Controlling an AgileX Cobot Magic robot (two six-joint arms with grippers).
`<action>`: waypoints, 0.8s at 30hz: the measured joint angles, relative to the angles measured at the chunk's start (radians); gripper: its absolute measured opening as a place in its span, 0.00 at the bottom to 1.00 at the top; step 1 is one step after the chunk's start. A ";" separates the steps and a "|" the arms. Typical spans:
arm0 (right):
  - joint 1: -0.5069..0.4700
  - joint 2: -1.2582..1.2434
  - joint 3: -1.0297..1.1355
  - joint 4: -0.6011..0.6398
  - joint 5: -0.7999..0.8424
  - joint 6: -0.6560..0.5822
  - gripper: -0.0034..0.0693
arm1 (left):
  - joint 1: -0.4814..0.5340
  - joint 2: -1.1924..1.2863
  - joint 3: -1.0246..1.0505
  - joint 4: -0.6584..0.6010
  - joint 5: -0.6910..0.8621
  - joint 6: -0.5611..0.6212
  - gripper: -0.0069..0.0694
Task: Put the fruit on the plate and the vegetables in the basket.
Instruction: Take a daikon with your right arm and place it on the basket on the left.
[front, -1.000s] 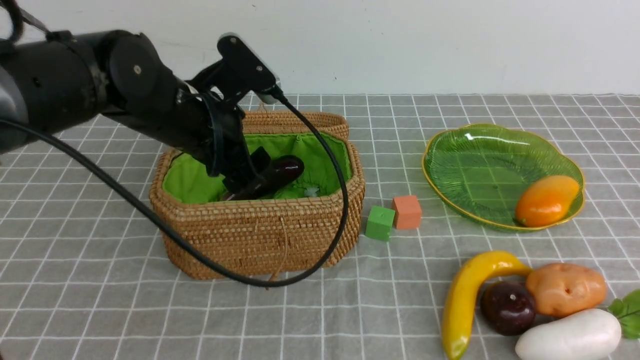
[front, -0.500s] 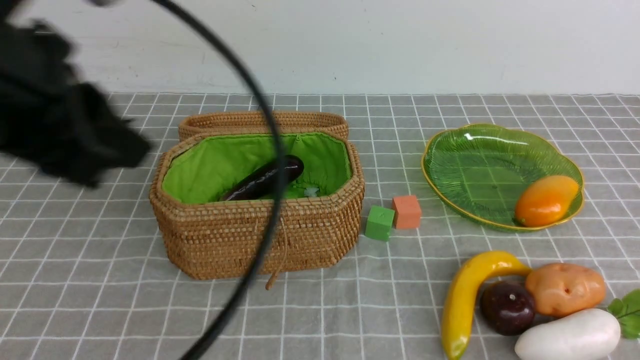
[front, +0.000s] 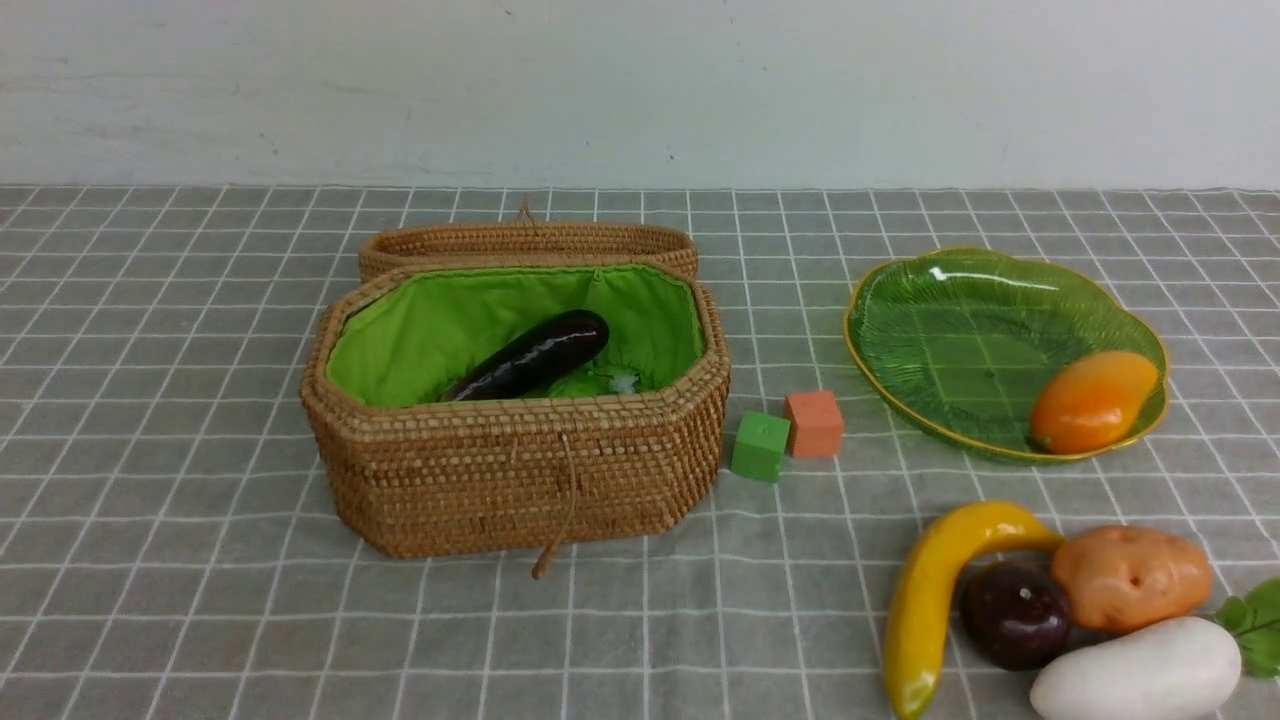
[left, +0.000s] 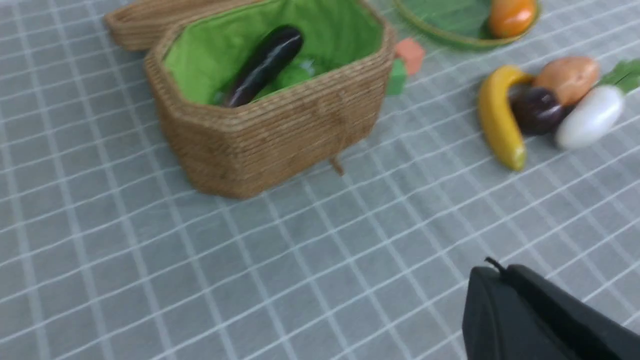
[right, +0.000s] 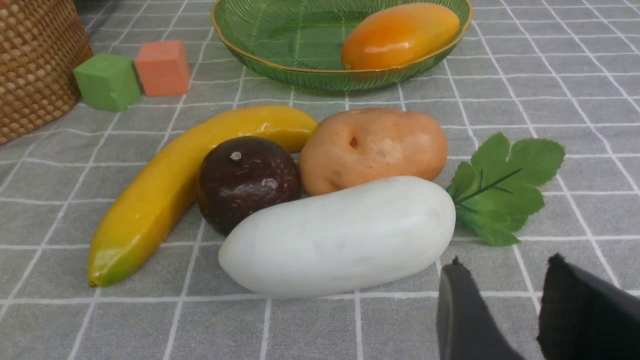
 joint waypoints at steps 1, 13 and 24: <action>0.000 0.000 0.000 0.000 0.000 0.000 0.38 | 0.000 -0.051 0.058 -0.027 -0.052 -0.001 0.07; 0.000 0.000 0.000 0.000 0.000 0.000 0.38 | 0.000 -0.169 0.280 -0.079 -0.082 -0.018 0.07; 0.000 0.000 0.000 0.000 0.000 0.000 0.38 | 0.025 -0.197 0.376 0.138 -0.468 -0.174 0.07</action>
